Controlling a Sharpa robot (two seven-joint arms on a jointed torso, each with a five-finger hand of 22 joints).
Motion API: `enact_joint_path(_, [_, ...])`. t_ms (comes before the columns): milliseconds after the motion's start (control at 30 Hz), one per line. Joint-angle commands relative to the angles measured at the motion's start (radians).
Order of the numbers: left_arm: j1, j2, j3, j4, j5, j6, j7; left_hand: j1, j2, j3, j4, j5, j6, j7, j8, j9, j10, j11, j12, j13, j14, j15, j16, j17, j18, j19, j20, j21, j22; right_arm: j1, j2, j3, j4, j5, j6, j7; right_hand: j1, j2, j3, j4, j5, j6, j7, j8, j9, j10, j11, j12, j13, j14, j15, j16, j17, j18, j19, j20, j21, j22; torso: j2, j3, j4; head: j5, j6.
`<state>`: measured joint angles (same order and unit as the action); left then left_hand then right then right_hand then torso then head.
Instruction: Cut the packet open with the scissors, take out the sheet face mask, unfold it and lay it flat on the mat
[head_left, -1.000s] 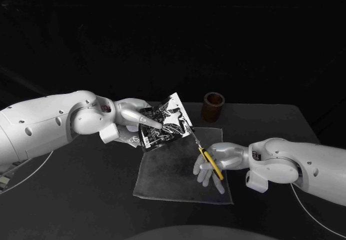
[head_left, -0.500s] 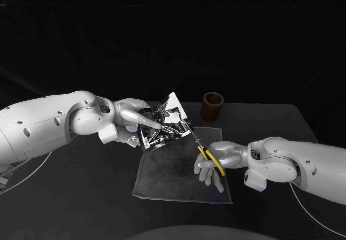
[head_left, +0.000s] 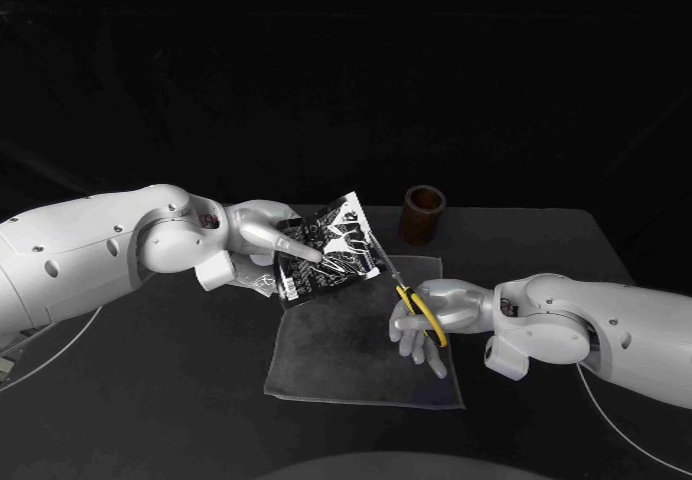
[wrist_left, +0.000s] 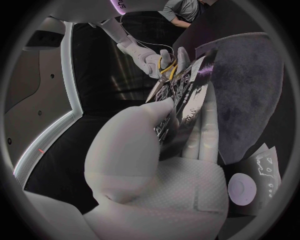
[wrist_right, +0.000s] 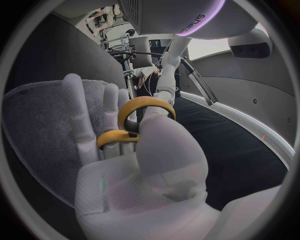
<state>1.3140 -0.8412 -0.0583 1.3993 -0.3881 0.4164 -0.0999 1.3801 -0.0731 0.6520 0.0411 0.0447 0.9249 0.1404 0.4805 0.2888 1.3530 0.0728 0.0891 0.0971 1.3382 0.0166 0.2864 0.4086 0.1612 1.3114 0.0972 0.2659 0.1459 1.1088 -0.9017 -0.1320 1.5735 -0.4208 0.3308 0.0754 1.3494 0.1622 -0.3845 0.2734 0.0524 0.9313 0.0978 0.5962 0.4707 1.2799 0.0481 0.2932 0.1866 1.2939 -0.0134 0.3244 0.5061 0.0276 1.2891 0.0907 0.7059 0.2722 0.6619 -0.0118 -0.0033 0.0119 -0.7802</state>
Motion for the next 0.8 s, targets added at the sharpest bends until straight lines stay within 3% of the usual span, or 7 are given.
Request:
enact_joint_path(33, [0.001,0.001,0.001,0.003,-0.002,0.014,0.004,0.006,0.009,-0.004,-0.004,0.003,0.007,-0.001,0.004,0.134,0.008,-0.005,0.003,-0.001,-0.002,-0.009,0.004,0.004,0.017,0.002,-0.005,0.004,0.002,0.0,0.001,0.001,0.002,0.008,-0.023,0.021,0.029,0.039,-0.013,0.002,-0.003,0.0,0.002,0.001,0.008,0.068,-0.013,0.003,0.005,0.004,0.0,0.005,0.006,0.154,-0.003,-0.008,0.006,0.002,0.0,-0.0003,0.0002,-0.001,0.002])
enact_joint_path(100, [0.001,0.001,0.001,0.003,-0.002,0.01,0.005,0.006,0.009,-0.004,-0.004,0.003,0.007,-0.001,0.004,0.134,0.008,-0.005,0.003,-0.001,-0.002,-0.009,0.004,0.004,0.017,0.002,-0.005,0.004,0.002,0.0,-0.001,0.001,0.004,0.006,-0.023,0.021,0.03,0.037,-0.026,0.003,-0.003,-0.021,0.012,-0.014,0.014,0.04,-0.003,-0.017,0.006,-0.009,0.006,-0.002,0.014,0.152,-0.008,-0.005,0.006,0.003,0.0,-0.0003,0.0004,-0.002,0.005])
enact_joint_path(267, [0.001,0.0,0.001,0.0,-0.002,-0.001,0.005,0.006,0.009,-0.004,-0.004,0.003,0.007,-0.001,0.004,0.134,0.008,-0.005,0.003,-0.001,-0.002,-0.009,0.004,0.004,0.017,0.002,-0.005,0.004,0.002,0.0,-0.006,0.001,0.014,-0.002,-0.006,0.017,0.019,0.015,-0.073,-0.002,-0.004,-0.098,0.063,-0.089,0.02,-0.067,0.047,-0.097,-0.014,-0.099,0.048,-0.059,0.014,0.144,-0.05,0.027,-0.022,-0.009,0.0,-0.0002,0.0,-0.002,0.008])
enact_joint_path(333, [0.001,0.0,0.001,-0.002,-0.003,-0.007,0.006,0.006,0.009,-0.004,-0.004,0.003,0.007,-0.001,0.004,0.134,0.008,-0.005,0.003,-0.001,-0.002,-0.009,0.004,0.005,0.017,0.002,-0.005,0.004,0.002,0.0,-0.01,0.001,0.023,-0.006,-0.001,0.014,0.013,0.001,-0.077,-0.007,-0.003,-0.152,0.088,-0.134,0.013,-0.104,0.067,-0.124,-0.023,-0.137,0.068,-0.088,0.004,0.142,-0.067,0.043,-0.038,-0.017,0.0,-0.0004,0.0001,-0.003,0.01])
enact_joint_path(433, [0.001,-0.001,0.0,-0.005,-0.005,-0.017,0.008,0.006,0.009,-0.004,-0.004,0.003,0.007,-0.001,0.004,0.134,0.008,-0.005,0.003,-0.001,-0.002,-0.009,0.004,0.005,0.017,0.002,-0.005,0.004,0.002,-0.002,-0.017,0.0,0.037,-0.012,0.004,0.01,0.009,-0.016,-0.077,-0.016,-0.003,-0.248,0.096,-0.204,-0.007,-0.143,0.079,-0.152,-0.036,-0.164,0.08,-0.113,-0.007,0.146,-0.073,0.056,-0.048,-0.023,0.0,-0.0003,-0.0003,-0.003,0.011])
enact_joint_path(633, [0.001,-0.001,0.0,-0.01,-0.006,-0.03,0.01,0.006,0.009,-0.004,-0.004,0.003,0.007,-0.001,0.004,0.135,0.008,-0.005,0.003,0.0,-0.002,-0.009,0.004,0.005,0.017,0.002,-0.005,0.005,0.002,-0.012,-0.037,-0.003,0.067,-0.014,0.012,-0.005,-0.001,-0.039,-0.076,-0.03,-0.003,-0.308,0.12,-0.256,-0.012,-0.215,0.106,-0.194,-0.068,-0.226,0.105,-0.167,-0.04,0.149,-0.077,0.081,-0.058,-0.032,0.0,-0.0004,-0.0003,-0.004,0.013])
enact_joint_path(800, [0.001,-0.001,0.0,-0.012,-0.006,-0.032,0.011,0.006,0.009,-0.004,-0.004,0.003,0.007,-0.001,0.004,0.135,0.008,-0.005,0.003,0.0,-0.002,-0.009,0.004,0.006,0.017,0.002,-0.005,0.005,0.002,-0.02,-0.047,-0.005,0.079,-0.014,0.016,-0.013,-0.016,-0.062,-0.068,-0.025,-0.004,-0.332,0.145,-0.272,-0.009,-0.289,0.134,-0.225,-0.101,-0.309,0.134,-0.223,-0.081,0.148,-0.084,0.107,-0.059,-0.035,-0.001,-0.0005,-0.0006,-0.005,0.015])
